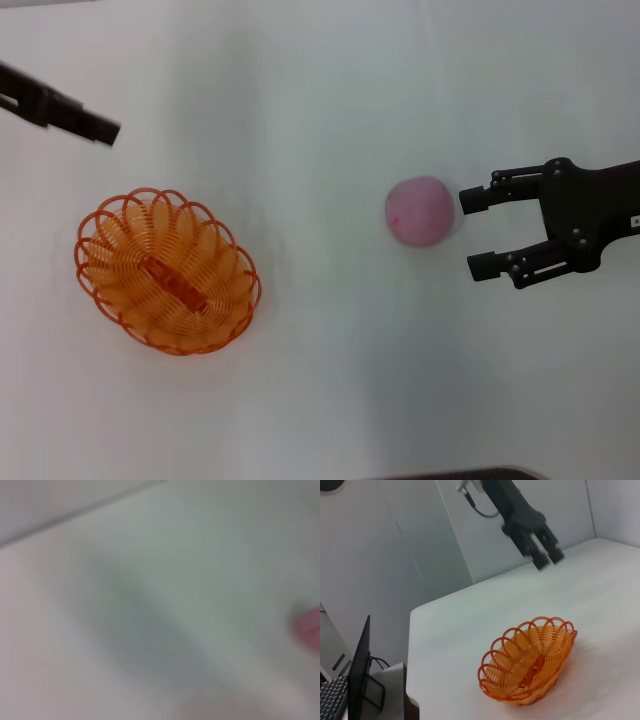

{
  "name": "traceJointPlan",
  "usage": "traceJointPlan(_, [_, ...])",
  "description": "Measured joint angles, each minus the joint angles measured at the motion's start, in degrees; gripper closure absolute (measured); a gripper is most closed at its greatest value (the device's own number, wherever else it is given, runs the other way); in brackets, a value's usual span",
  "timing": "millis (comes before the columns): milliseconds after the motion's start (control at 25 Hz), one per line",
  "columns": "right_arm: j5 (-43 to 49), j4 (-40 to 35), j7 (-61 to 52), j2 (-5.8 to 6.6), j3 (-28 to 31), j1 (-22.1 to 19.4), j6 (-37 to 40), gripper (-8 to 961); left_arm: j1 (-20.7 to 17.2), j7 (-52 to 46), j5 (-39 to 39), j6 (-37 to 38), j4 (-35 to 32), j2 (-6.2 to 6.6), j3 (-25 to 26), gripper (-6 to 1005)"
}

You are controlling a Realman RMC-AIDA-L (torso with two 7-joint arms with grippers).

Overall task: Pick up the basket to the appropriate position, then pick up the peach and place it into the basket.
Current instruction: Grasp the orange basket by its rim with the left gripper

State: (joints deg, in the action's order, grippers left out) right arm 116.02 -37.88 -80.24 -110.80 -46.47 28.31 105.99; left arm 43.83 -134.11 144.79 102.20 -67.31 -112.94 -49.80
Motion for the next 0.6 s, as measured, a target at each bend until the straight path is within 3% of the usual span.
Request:
traceJointPlan(240, [0.0,0.0,0.0,-0.27,0.3,0.2,0.0,69,2.3,-3.2,15.7,-7.5,0.3,-5.22,-7.1,371])
traceJointPlan(320, [0.0,0.0,0.0,-0.31,0.2,0.3,-0.1,69,2.6,-3.8,17.8,-8.5,1.2,-6.33,-9.1,371])
traceJointPlan(600, [0.0,0.0,0.0,-0.43,0.3,0.8,-0.5,70,4.1,-5.9,18.8,-12.2,9.5,-6.83,-14.7,372])
